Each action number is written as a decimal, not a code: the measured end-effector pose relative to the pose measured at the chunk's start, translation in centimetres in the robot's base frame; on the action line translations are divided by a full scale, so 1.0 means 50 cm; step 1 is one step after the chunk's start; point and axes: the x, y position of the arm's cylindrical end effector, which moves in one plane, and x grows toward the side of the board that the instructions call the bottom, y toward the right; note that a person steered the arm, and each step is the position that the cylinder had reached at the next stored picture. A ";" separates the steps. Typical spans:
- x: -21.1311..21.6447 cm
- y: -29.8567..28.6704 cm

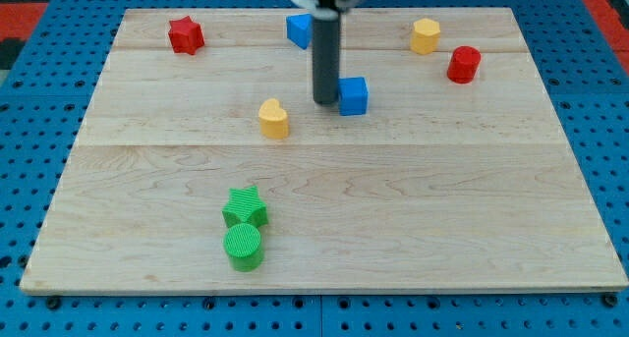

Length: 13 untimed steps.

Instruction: Move the green star to the center left of the board

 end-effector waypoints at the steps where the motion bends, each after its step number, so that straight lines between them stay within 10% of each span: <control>1: 0.196 -0.010; 4: 0.270 -0.321; 13: 0.149 -0.190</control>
